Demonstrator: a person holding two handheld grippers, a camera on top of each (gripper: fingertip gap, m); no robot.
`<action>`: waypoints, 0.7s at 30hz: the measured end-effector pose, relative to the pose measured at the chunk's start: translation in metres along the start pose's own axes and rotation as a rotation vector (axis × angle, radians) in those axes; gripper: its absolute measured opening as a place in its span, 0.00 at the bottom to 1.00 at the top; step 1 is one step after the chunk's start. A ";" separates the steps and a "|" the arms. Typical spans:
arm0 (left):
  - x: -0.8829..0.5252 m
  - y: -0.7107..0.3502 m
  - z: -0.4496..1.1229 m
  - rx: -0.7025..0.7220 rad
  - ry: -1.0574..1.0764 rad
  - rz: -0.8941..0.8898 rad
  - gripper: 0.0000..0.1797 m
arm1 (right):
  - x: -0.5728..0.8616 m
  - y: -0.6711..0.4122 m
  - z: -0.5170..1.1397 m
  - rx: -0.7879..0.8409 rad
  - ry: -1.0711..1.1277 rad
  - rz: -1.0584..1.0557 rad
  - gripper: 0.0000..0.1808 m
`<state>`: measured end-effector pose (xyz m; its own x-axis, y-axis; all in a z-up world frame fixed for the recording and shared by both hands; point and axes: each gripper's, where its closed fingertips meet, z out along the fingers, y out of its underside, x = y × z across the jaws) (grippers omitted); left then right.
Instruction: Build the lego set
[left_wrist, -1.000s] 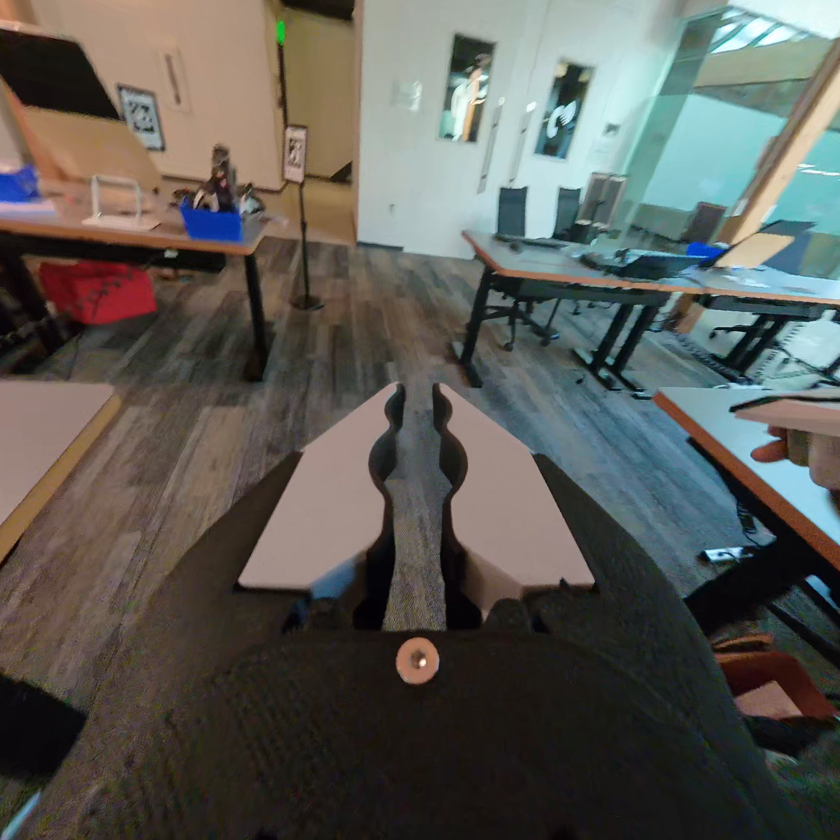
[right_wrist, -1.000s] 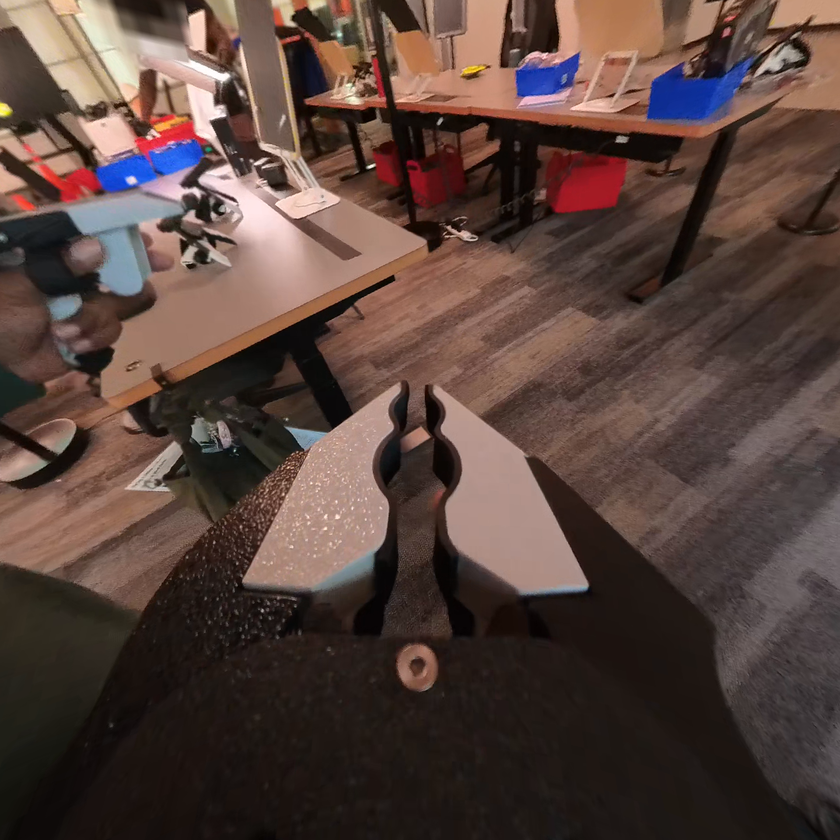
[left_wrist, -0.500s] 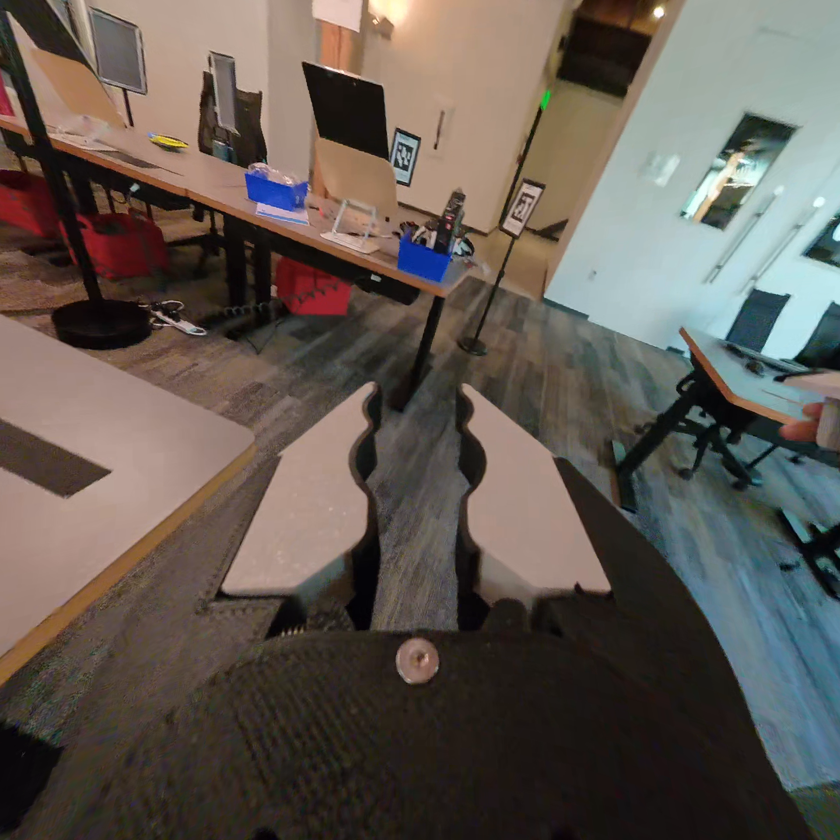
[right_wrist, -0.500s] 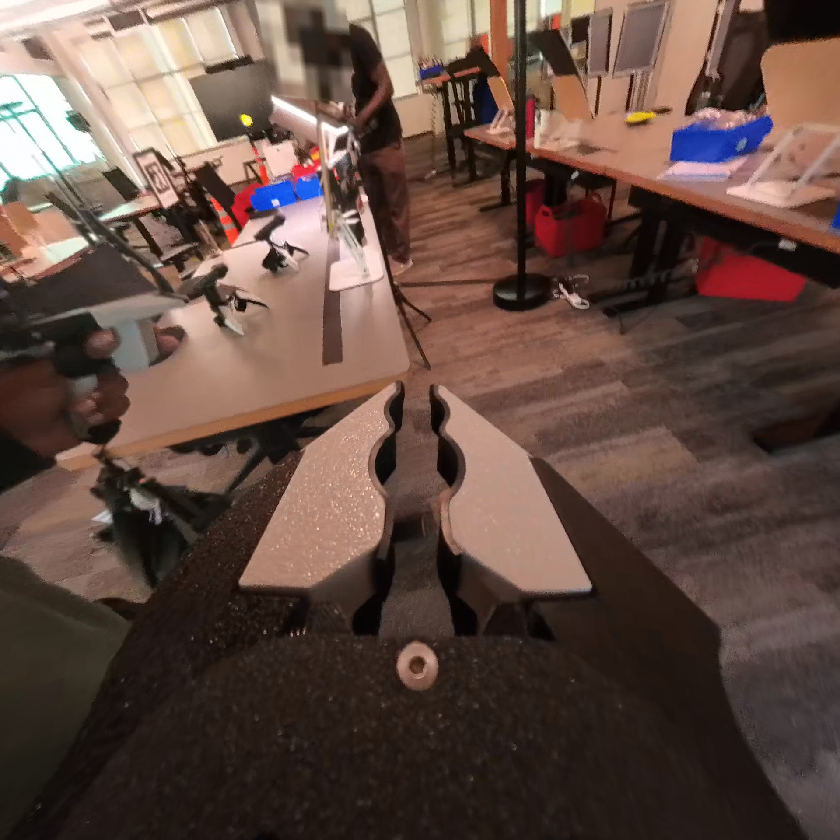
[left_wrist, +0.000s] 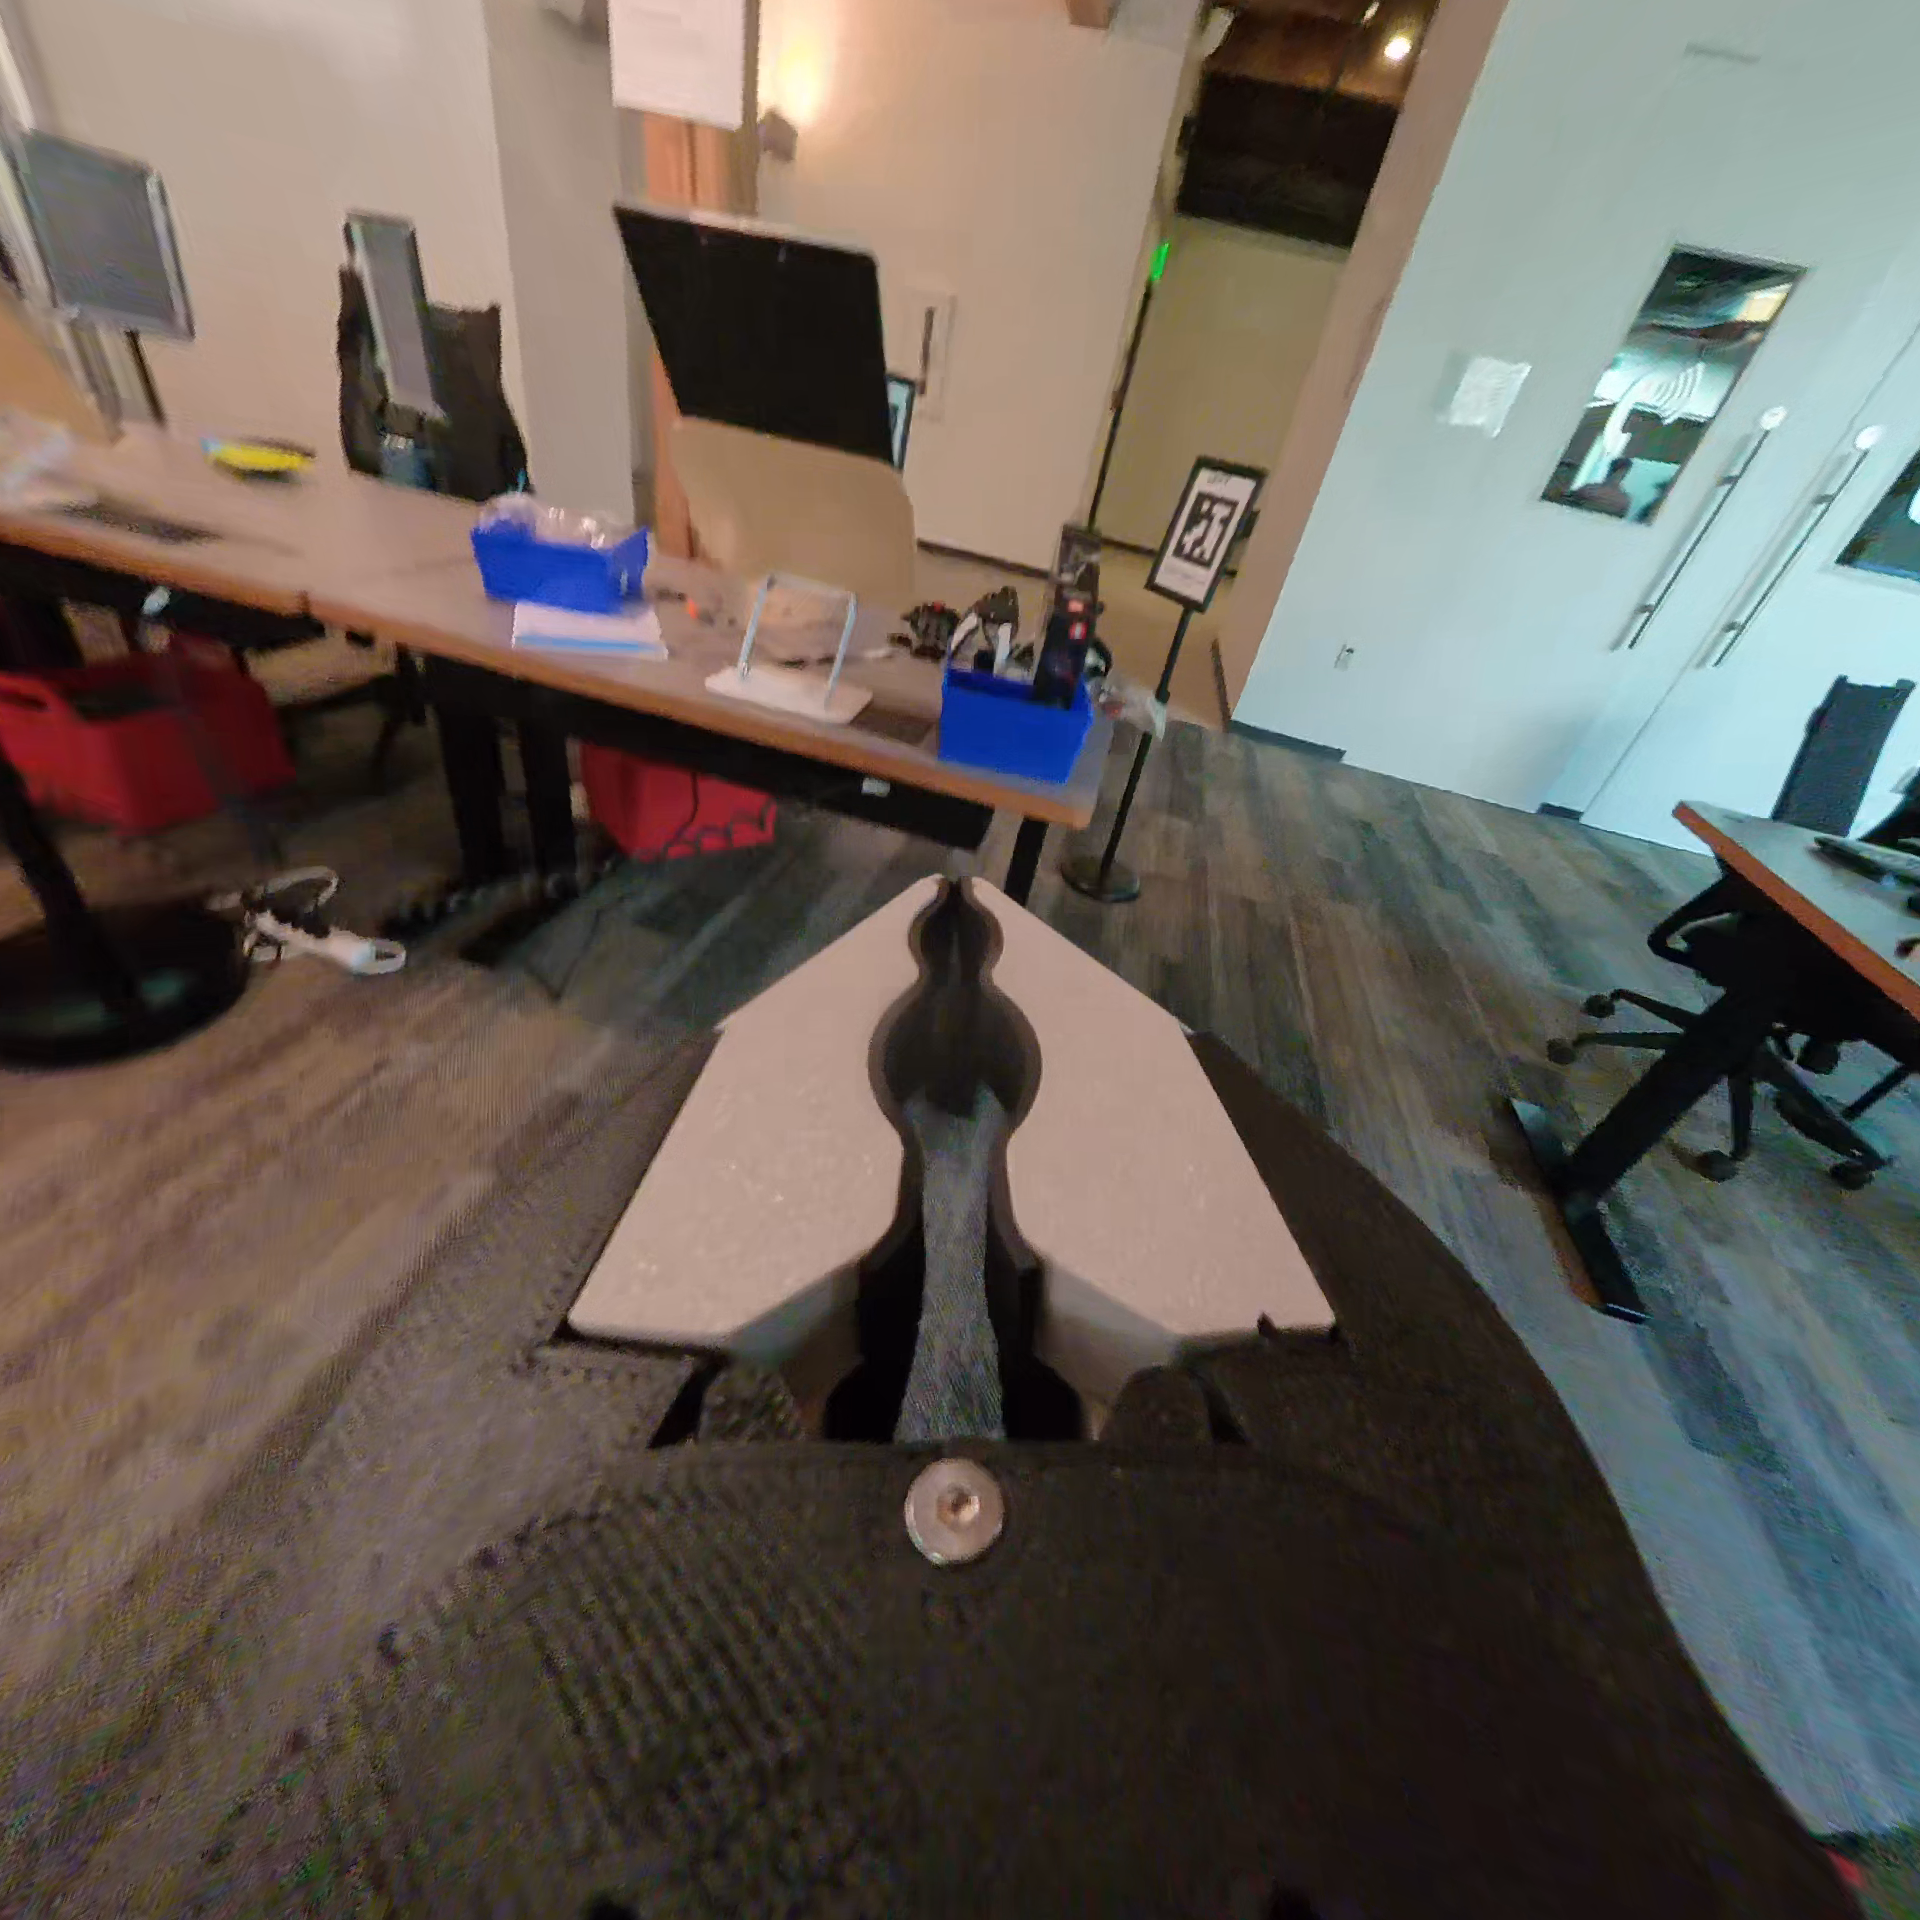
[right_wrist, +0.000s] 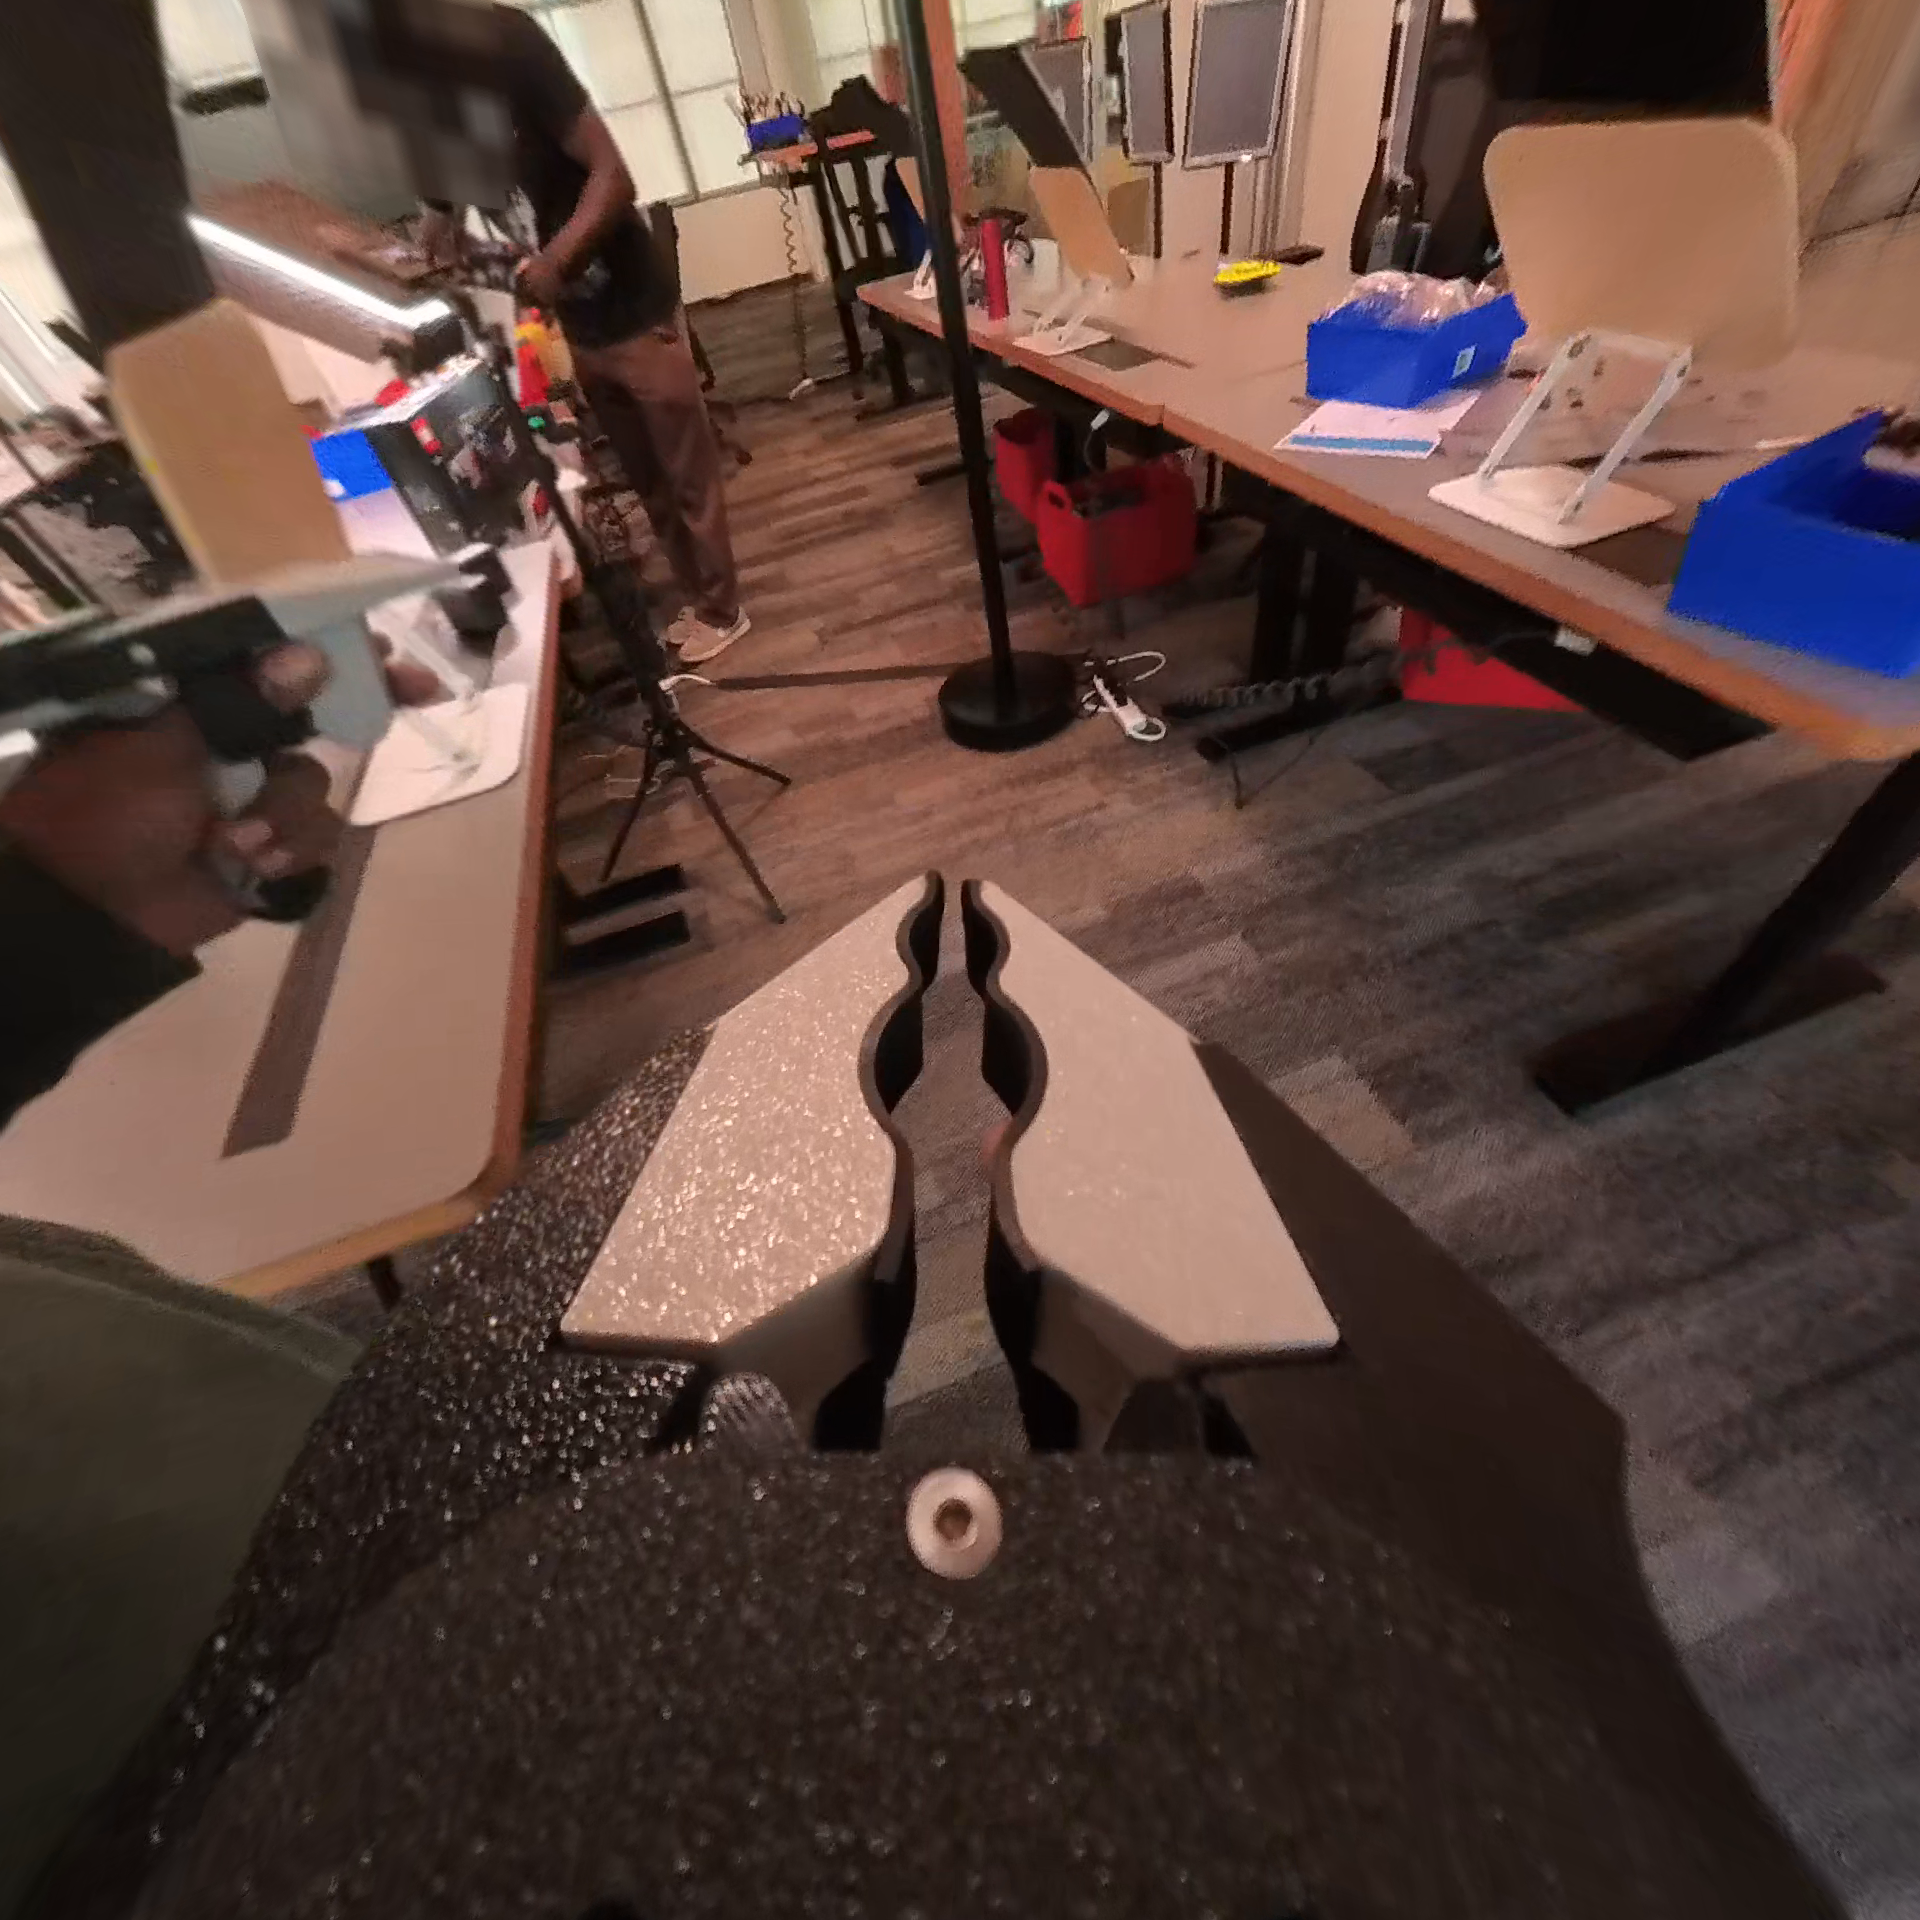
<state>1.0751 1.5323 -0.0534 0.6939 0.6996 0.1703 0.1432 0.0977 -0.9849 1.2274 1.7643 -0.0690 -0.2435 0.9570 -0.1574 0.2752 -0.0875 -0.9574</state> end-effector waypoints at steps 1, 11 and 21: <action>-0.010 -0.017 0.024 0.016 0.013 0.019 0.00 | 0.013 -0.011 0.022 0.002 0.000 -0.005 0.01; -0.153 -0.020 0.143 -0.054 -0.202 0.023 0.00 | 0.071 -0.041 0.280 -0.090 -0.276 -0.028 0.02; -0.295 -0.039 0.215 -0.090 -0.623 -0.042 0.00 | 0.119 -0.127 0.543 -0.173 -0.652 -0.092 0.01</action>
<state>0.7133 1.4742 -0.0722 0.1493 0.9800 0.1316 0.2395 0.0933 -0.9664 0.6579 1.7395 -0.0977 -0.7690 0.5912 -0.2432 0.3583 0.0835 -0.9299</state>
